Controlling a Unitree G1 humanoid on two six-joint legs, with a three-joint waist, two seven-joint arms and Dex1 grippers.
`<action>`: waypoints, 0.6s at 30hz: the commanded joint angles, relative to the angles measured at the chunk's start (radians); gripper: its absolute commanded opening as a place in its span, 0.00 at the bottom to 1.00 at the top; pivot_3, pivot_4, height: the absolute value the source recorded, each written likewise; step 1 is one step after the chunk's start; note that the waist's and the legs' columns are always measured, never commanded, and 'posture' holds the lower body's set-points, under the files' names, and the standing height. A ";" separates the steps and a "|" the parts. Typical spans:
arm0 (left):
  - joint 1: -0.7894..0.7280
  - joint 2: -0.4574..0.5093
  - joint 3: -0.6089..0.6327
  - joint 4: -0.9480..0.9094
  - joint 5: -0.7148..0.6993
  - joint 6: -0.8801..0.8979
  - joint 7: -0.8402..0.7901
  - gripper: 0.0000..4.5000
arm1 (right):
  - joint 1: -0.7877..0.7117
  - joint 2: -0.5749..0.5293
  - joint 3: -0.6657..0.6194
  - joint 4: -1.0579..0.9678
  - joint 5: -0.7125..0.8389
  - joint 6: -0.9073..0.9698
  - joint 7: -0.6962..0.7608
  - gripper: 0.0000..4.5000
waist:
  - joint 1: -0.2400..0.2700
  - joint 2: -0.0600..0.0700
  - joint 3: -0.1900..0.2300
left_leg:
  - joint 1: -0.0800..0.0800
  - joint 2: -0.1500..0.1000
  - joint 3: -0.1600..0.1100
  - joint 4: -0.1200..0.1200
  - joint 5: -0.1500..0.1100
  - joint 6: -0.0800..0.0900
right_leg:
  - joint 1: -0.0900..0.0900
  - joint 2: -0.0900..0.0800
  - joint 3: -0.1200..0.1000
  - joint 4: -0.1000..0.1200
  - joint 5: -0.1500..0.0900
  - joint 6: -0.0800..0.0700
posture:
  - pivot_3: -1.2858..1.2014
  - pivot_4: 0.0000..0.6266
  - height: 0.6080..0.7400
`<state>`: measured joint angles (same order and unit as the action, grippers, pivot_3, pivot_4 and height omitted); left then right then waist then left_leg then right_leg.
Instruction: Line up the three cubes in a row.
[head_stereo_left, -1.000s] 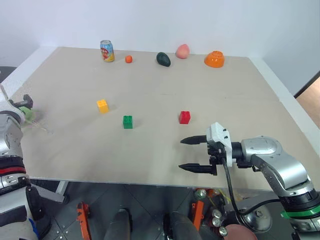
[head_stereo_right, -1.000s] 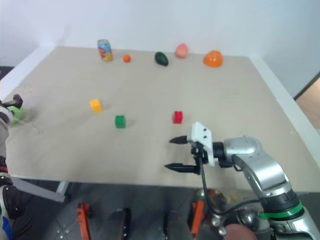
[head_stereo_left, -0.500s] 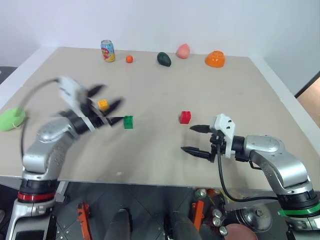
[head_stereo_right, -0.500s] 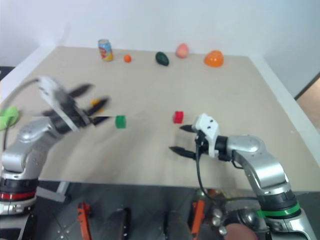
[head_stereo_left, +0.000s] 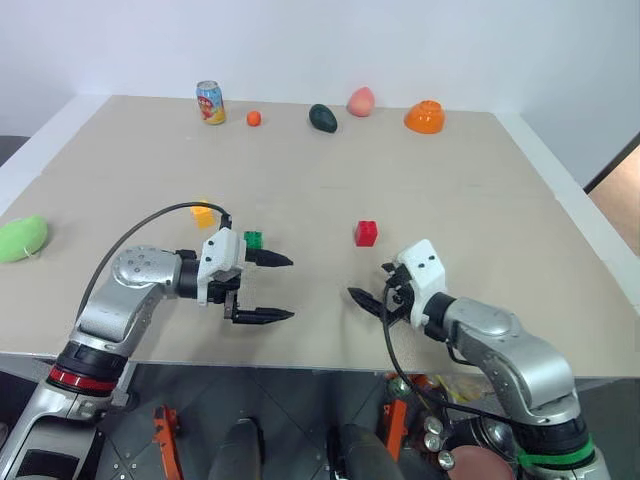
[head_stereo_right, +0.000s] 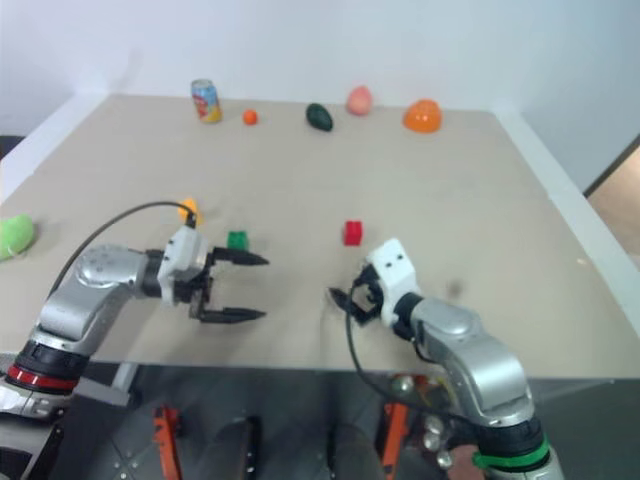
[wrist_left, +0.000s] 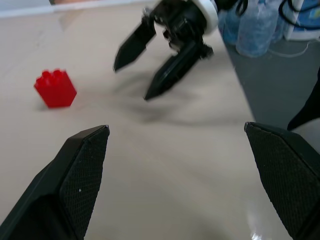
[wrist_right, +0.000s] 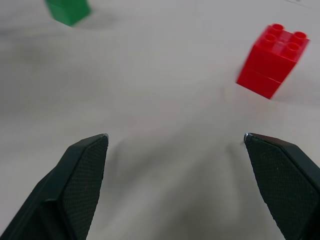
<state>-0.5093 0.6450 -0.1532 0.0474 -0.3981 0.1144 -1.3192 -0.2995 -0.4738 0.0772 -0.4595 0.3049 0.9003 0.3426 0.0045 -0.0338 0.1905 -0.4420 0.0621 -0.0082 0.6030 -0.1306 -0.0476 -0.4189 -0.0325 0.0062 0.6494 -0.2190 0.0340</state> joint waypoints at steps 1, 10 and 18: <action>-0.023 -0.008 0.010 0.029 0.029 -0.076 -0.019 0.99 | -0.067 0.013 -0.035 0.074 -0.056 -0.020 -0.059 1.00 | 0.000 0.000 0.000 | 0.000 0.000 0.000 0.000 0.000 0.000 | 0.000 0.000 0.000 0.000 0.000 0.000 | 0.52 0.24 0.99; 0.020 -0.027 0.031 0.010 0.037 -0.093 0.021 0.99 | -0.180 0.076 -0.044 0.249 -0.112 -0.049 -0.120 1.00 | -0.001 0.000 0.000 | -0.002 0.002 0.001 -0.001 -0.001 0.002 | -0.003 0.005 0.005 0.000 0.000 0.001 | 0.52 0.24 0.99; 0.049 -0.056 0.018 0.002 0.056 -0.104 0.062 0.99 | -0.264 0.147 -0.024 0.388 -0.152 -0.101 -0.119 1.00 | -0.005 0.000 0.000 | -0.002 0.003 0.002 -0.001 -0.001 0.003 | -0.005 0.007 0.008 0.001 0.002 0.001 | 0.52 0.24 0.99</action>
<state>-0.4642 0.5938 -0.1487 0.0859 -0.3474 0.0301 -1.2683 -0.5379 -0.3305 0.0522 -0.0787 0.1672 0.8277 0.2289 -0.0007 -0.0336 0.1905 -0.4445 0.0656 -0.0060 0.6026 -0.1313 -0.0448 -0.4236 -0.0254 0.0142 0.6509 -0.2167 0.0348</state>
